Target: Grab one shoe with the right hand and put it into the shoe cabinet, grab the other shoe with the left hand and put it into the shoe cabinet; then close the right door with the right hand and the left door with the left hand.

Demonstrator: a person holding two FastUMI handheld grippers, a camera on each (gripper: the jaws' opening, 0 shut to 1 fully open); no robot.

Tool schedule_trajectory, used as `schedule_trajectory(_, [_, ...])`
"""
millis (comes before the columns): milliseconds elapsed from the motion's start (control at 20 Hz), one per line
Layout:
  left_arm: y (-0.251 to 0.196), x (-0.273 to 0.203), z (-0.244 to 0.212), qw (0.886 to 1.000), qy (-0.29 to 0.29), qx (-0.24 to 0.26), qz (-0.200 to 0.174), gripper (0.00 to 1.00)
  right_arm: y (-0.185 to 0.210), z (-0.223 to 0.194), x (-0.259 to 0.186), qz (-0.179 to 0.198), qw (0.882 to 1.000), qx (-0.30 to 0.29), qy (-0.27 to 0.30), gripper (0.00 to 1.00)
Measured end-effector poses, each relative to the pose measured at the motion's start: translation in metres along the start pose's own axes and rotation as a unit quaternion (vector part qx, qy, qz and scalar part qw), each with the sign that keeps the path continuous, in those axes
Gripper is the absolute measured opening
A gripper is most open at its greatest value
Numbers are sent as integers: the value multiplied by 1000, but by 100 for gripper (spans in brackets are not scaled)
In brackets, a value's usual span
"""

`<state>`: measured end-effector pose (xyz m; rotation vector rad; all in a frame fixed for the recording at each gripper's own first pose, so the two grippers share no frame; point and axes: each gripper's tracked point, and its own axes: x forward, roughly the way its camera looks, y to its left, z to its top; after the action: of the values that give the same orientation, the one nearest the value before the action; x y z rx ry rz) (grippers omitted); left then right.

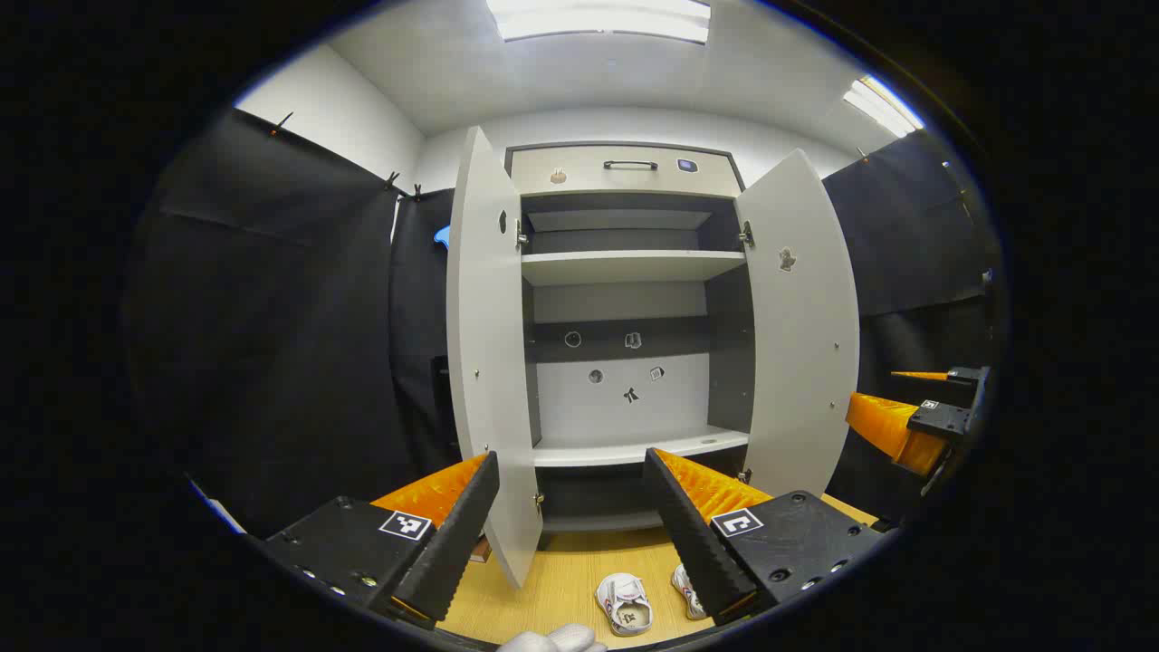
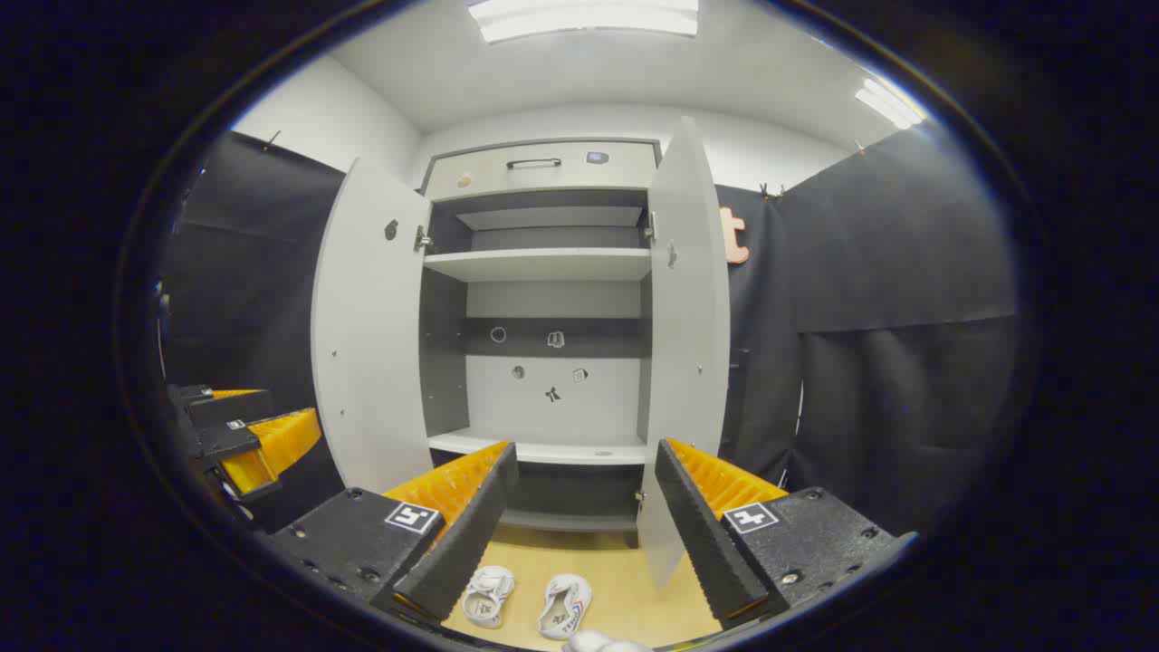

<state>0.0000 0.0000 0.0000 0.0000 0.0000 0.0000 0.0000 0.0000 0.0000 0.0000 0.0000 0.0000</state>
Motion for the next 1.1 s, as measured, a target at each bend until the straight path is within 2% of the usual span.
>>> schedule_trajectory(700, [13, -1, -4, 1000, 5, 3, 5, 96, 13, -13, 7, 13, 1000, 0, 10, 99])
schedule_trajectory(900, [17, -1, -5, 1000, 7, 5, 3, 96, 16, -50, 12, 14, 999, -1, 39, 99])
schedule_trajectory(1100, [23, 0, -10, 1000, 12, 9, 4, 96, 28, -123, 15, 23, 994, 8, 108, 99])
